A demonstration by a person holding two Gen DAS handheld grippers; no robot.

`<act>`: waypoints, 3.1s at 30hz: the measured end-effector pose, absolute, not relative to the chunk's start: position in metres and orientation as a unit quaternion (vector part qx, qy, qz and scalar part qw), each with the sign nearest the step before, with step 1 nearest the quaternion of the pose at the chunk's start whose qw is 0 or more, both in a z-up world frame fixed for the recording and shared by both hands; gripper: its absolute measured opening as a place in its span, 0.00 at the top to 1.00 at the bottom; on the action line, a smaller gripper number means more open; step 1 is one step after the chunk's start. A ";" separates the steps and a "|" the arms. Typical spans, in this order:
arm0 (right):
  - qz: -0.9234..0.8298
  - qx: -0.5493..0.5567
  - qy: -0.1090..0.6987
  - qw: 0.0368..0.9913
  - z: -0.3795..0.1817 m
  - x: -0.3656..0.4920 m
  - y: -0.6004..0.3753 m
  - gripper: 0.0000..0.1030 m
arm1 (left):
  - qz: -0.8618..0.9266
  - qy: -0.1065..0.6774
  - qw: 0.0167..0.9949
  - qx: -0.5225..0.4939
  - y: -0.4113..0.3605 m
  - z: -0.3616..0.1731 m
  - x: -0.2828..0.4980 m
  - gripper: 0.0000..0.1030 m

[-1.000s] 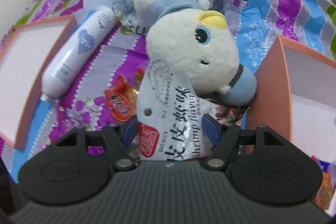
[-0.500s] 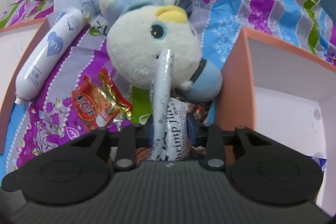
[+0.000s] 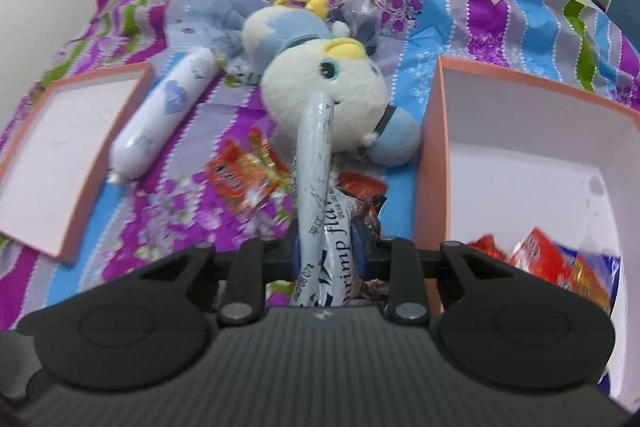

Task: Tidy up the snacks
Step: 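Grasp the silver foil packet with the left gripper while the right lifts the white bag, then carry both held packets over the pink shoebox, then lower both packets into the shoebox and open both grippers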

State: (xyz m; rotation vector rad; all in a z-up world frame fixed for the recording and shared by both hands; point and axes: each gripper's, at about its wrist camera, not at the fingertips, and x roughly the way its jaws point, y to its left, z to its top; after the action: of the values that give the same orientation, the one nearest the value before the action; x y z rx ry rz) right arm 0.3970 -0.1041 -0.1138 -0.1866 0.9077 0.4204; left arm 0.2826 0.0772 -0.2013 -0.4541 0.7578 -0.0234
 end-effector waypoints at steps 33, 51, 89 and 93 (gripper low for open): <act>0.226 0.014 0.397 0.889 -0.101 0.229 -0.173 0.73 | 0.022 0.377 0.900 -0.220 0.070 -0.125 0.149 0.43; 0.205 0.050 0.322 0.923 -0.043 0.204 -0.212 0.74 | -0.023 0.340 0.918 -0.201 0.030 -0.039 0.153 0.43; 0.058 0.057 0.340 0.937 -0.068 0.399 -0.349 0.73 | -0.183 0.446 0.875 -0.049 -0.161 -0.067 0.455 0.43; 0.049 0.054 0.360 0.930 -0.084 0.409 -0.351 0.73 | -0.179 0.461 0.868 -0.043 -0.167 -0.084 0.472 0.43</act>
State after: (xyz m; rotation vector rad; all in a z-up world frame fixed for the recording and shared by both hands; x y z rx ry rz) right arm 0.4092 -0.3511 -0.0841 0.1104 0.7380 0.1007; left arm 0.4722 -0.1675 -0.0840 -0.0897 0.9653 -0.3740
